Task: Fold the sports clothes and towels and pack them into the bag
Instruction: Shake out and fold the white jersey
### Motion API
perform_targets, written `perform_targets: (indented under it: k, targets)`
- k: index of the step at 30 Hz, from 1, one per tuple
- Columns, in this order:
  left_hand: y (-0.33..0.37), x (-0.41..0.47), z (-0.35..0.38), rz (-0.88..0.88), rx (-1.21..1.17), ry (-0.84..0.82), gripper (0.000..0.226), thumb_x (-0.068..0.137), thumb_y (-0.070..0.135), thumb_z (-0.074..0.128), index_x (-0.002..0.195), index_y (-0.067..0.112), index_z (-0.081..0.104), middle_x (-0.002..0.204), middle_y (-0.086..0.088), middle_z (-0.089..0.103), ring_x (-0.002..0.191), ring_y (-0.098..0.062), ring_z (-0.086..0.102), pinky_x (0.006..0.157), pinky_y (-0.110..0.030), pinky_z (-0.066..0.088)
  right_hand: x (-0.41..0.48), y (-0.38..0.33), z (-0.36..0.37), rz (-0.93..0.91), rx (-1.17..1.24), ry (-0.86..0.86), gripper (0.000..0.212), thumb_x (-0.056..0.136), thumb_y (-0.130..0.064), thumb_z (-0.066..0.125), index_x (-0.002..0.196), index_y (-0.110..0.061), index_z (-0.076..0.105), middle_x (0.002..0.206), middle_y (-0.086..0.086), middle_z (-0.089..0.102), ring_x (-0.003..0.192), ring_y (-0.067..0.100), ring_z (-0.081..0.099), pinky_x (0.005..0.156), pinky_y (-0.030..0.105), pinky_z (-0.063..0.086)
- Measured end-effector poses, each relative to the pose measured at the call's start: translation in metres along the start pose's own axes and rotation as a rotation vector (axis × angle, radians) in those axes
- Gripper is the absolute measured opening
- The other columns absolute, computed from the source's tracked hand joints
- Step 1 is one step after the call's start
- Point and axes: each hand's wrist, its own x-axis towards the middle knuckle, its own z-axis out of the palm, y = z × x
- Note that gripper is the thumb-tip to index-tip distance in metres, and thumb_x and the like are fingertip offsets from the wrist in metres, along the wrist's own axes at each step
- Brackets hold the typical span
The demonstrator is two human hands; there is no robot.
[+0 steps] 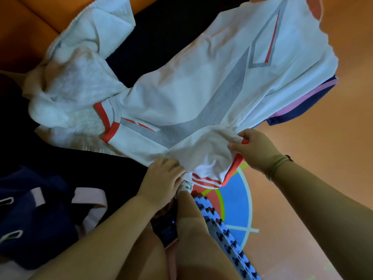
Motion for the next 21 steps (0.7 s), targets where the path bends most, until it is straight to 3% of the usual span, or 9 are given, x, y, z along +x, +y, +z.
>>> perform_targets:
  k: [2,4,7,9,11,14,16,18,21]
  targets:
    - [-0.003,0.001,-0.016,-0.207,-0.285,-0.082,0.018,0.089,0.028,0.049,0.091,0.018,0.064,0.092,0.006,0.062,0.09,-0.013,0.056,0.081,-0.032,0.048,-0.001,-0.014,-0.005,0.097,0.19,-0.026,0.01,0.086,-0.014,0.062,0.093,-0.011,0.057,0.071,0.005,0.056,0.056,0.016,0.053,0.051,0.027,0.051]
    - [-0.007,0.005,-0.029,-0.496,-0.641,-0.122,0.017,0.092,0.028,0.054,0.084,0.015,0.062,0.079,0.007,0.062,0.078,-0.003,0.056,0.076,-0.022,0.044,0.0,-0.034,-0.011,0.212,0.517,-0.104,0.004,0.086,-0.009,0.06,0.085,-0.012,0.059,0.071,0.008,0.057,0.054,0.016,0.057,0.049,0.028,0.054]
    - [-0.022,0.014,-0.047,-0.791,-1.134,-0.041,0.029,0.089,0.028,0.056,0.072,0.004,0.057,0.07,-0.013,0.06,0.072,-0.023,0.058,0.073,-0.033,0.047,0.003,-0.067,-0.015,0.213,1.029,-0.249,0.014,0.093,-0.008,0.048,0.081,-0.01,0.055,0.08,0.009,0.059,0.07,0.02,0.06,0.066,0.035,0.056]
    - [-0.032,0.019,-0.055,-0.915,-1.224,-0.05,0.027,0.096,0.023,0.052,0.08,0.004,0.061,0.079,-0.019,0.066,0.077,-0.031,0.063,0.073,-0.036,0.053,0.009,-0.084,-0.014,0.107,1.138,-0.208,0.009,0.094,-0.001,0.043,0.094,-0.008,0.049,0.089,0.014,0.061,0.078,0.027,0.061,0.074,0.039,0.052]
    - [-0.039,0.021,-0.056,-0.956,-1.17,-0.087,0.028,0.097,0.025,0.05,0.087,0.003,0.063,0.085,-0.02,0.068,0.079,-0.031,0.065,0.073,-0.037,0.055,0.014,-0.091,-0.008,0.03,0.988,-0.132,0.025,0.093,0.003,0.045,0.114,-0.01,0.039,0.095,0.018,0.062,0.078,0.03,0.06,0.072,0.04,0.05]
    - [-0.042,0.025,-0.055,-0.896,-0.997,-0.097,0.027,0.096,0.022,0.052,0.083,0.001,0.063,0.079,-0.017,0.066,0.076,-0.031,0.063,0.076,-0.042,0.053,0.023,-0.08,0.002,-0.147,0.197,0.06,0.033,0.087,-0.007,0.056,0.118,-0.012,0.047,0.1,0.013,0.065,0.084,0.028,0.061,0.077,0.038,0.049]
    - [-0.038,0.025,-0.054,-0.846,-0.907,-0.105,0.019,0.093,0.022,0.055,0.089,0.004,0.062,0.082,-0.013,0.068,0.08,-0.028,0.065,0.08,-0.042,0.052,0.023,-0.067,0.005,-0.22,-0.163,0.137,0.027,0.087,-0.015,0.055,0.113,-0.013,0.052,0.099,0.007,0.065,0.089,0.028,0.059,0.076,0.033,0.045]
    - [-0.031,0.022,-0.051,-0.814,-0.88,-0.072,0.01,0.089,0.024,0.059,0.093,0.015,0.058,0.086,-0.005,0.067,0.084,-0.023,0.066,0.077,-0.037,0.054,0.015,-0.052,0.007,-0.206,-0.219,0.153,0.023,0.087,-0.018,0.057,0.109,-0.013,0.052,0.091,0.003,0.061,0.083,0.024,0.054,0.07,0.027,0.035]
    - [-0.018,0.012,-0.052,-0.748,-0.632,0.108,0.025,0.085,0.024,0.065,0.103,0.017,0.05,0.099,0.002,0.056,0.088,-0.015,0.057,0.07,-0.024,0.048,0.003,-0.026,0.014,-0.145,-0.114,0.174,0.028,0.085,-0.022,0.063,0.106,-0.011,0.048,0.084,0.002,0.055,0.078,0.021,0.05,0.069,0.025,0.034]
